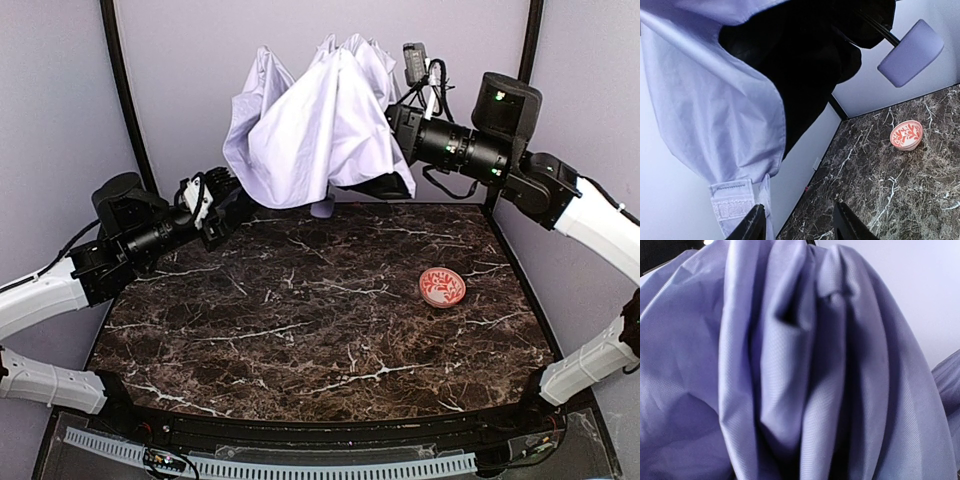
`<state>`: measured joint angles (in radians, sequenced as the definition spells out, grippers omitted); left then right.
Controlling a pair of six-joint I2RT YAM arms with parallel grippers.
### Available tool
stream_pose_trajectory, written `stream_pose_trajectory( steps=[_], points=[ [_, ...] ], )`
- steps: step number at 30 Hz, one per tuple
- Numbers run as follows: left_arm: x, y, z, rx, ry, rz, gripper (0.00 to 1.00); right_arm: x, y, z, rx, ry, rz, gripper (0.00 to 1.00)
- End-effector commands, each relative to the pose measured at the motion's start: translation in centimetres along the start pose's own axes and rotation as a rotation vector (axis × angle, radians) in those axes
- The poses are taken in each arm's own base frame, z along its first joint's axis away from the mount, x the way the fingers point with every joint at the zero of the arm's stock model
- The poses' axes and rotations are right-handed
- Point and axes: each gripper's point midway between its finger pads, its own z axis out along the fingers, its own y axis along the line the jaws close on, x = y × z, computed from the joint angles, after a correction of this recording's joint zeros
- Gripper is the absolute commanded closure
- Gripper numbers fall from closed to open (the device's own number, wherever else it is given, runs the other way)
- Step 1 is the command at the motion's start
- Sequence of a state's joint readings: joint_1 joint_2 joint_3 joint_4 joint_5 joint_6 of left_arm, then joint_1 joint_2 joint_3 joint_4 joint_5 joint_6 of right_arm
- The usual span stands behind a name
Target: Put away the umbrella
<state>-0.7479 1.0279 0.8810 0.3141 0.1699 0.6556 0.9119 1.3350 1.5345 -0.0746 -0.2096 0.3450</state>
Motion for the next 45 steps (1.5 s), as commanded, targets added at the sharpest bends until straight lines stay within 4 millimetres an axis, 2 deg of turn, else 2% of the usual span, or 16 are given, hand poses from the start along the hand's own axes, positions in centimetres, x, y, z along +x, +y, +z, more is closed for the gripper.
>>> stream_pose_trajectory(
  steps=[1,6,10,15,20,24,28,30,32,36,40,41,42,44,45],
  points=[
    [-0.5,2.1,-0.4,-0.099,0.003,0.014,0.53,-3.3,1.9,-0.5,-0.067,-0.113,-0.029,1.00],
    [0.0,3.0,-0.1,-0.148,0.024,0.019,0.54,-4.3,2.7,-0.5,-0.097,-0.118,-0.022,1.00],
    [1.2,2.7,0.4,-0.158,0.060,0.030,0.56,-3.8,2.8,-0.4,-0.114,-0.111,-0.019,1.00],
    [3.3,2.0,1.3,-0.135,0.133,0.033,0.75,-4.0,3.0,-0.8,-0.119,-0.119,-0.025,1.00],
    [3.0,1.2,0.9,-0.086,0.130,0.010,1.00,-4.2,2.5,-1.3,-0.075,-0.128,-0.054,1.00],
    [3.7,-1.4,-0.4,0.026,0.144,0.008,1.00,-5.3,0.2,-2.0,0.036,-0.138,-0.078,1.00],
    [6.3,-5.3,-2.0,0.172,0.211,-0.005,1.00,-7.3,-2.4,-3.1,0.115,-0.173,-0.073,1.00],
    [8.1,-7.5,-2.7,0.224,0.253,0.005,1.00,-8.1,-3.0,-3.5,0.131,-0.187,-0.079,1.00],
    [9.0,-9.1,-3.2,0.252,0.269,0.014,1.00,-8.4,-3.2,-3.7,0.139,-0.198,-0.081,1.00],
    [9.6,-12.1,-4.1,0.332,0.264,0.051,1.00,-8.1,-3.6,-3.6,0.132,-0.184,-0.104,1.00],
    [10.0,-11.6,-4.0,0.291,0.291,0.065,1.00,-5.6,-2.5,-3.0,0.032,-0.071,-0.211,1.00],
    [9.9,-11.7,-4.1,0.299,0.288,0.052,0.98,-4.9,-2.6,-3.0,0.027,-0.042,-0.227,1.00],
    [9.5,-12.2,-4.3,0.328,0.272,0.031,0.90,-4.3,-2.9,-3.1,0.034,-0.018,-0.240,1.00],
    [8.1,-13.5,-5.1,0.432,0.247,-0.045,0.60,-3.1,-2.8,-3.3,0.020,0.032,-0.275,1.00],
    [6.9,-13.9,-5.5,0.481,0.234,-0.097,0.51,-2.6,-2.7,-3.4,0.006,0.057,-0.288,1.00]
  ],
)
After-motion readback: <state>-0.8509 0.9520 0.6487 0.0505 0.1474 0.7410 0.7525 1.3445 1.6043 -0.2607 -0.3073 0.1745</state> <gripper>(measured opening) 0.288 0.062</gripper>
